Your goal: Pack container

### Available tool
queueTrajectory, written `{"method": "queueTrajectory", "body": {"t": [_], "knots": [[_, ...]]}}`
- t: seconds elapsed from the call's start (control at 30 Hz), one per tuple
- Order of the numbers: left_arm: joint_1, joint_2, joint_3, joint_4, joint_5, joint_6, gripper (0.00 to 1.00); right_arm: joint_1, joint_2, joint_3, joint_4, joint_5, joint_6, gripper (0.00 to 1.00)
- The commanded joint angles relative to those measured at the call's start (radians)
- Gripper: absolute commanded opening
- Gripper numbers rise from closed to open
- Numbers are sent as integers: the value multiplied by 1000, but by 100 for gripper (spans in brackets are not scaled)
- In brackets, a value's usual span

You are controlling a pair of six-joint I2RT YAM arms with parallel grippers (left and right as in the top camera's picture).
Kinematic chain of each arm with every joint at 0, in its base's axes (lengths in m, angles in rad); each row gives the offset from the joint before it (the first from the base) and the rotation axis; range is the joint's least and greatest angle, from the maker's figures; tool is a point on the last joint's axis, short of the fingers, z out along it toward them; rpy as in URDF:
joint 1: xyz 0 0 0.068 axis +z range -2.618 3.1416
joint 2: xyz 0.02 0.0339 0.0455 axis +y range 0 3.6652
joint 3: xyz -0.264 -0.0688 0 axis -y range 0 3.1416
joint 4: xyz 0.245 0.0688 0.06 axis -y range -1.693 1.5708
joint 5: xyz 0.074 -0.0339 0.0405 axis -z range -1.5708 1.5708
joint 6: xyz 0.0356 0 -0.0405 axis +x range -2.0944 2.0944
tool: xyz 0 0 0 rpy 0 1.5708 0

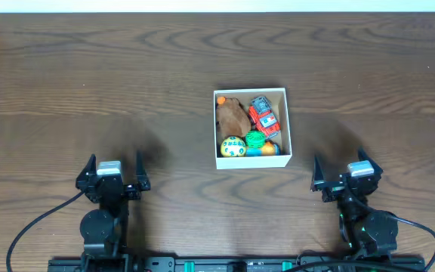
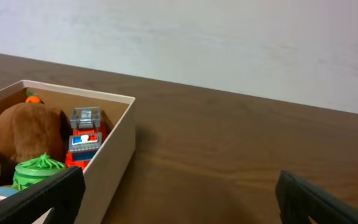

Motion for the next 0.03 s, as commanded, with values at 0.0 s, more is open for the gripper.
{"method": "queueTrajectory", "body": {"t": [0.0], "knots": [[5,-5,-35,-13,-1,13,98,-15,-6,-2,-4,0,13,99]]}}
